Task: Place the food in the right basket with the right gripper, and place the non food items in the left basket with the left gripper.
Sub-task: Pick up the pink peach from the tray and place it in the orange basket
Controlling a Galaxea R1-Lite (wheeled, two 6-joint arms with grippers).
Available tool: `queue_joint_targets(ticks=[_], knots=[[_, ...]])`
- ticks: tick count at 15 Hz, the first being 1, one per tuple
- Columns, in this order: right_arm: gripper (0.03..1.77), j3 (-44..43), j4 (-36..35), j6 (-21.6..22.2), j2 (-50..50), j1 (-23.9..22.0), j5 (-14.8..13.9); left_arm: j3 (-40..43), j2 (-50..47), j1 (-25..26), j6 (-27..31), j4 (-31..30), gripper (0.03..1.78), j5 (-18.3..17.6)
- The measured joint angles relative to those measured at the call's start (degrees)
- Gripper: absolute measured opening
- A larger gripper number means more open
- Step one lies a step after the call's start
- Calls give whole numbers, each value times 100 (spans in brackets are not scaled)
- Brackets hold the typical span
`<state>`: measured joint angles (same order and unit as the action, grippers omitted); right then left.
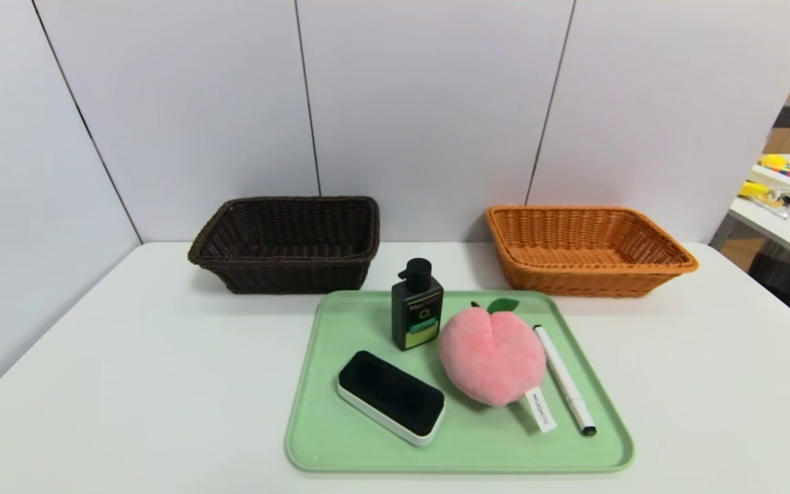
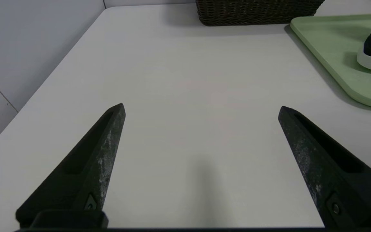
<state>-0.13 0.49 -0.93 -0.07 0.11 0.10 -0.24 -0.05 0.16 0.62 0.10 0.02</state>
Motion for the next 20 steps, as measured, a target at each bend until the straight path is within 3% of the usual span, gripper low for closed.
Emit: queue_joint_targets(ticks=[3,7,11,15,17,20], knots=[[171,-523,354,-39,48,-4,21,-614,7,2,56,329,169,-33],[171,-2319,1298,-33,873,-4,218,-2422,484,5,94,1302,169,-244],[171,-4219,1464,-172,2445,-29,450,-4134,1931,13,128,1442,169,-423],[171,-6183,1524,-182,4294,38,505,-5405,3605,17,138,1453,169,-438],[171,-7130,1604,-55,5205,284,354,-5932,4407,15,138,1437,169,-449],[171,-8198,1969,556,6479,1524,-539,-6273,5398,-130,100,1434,169,-434]])
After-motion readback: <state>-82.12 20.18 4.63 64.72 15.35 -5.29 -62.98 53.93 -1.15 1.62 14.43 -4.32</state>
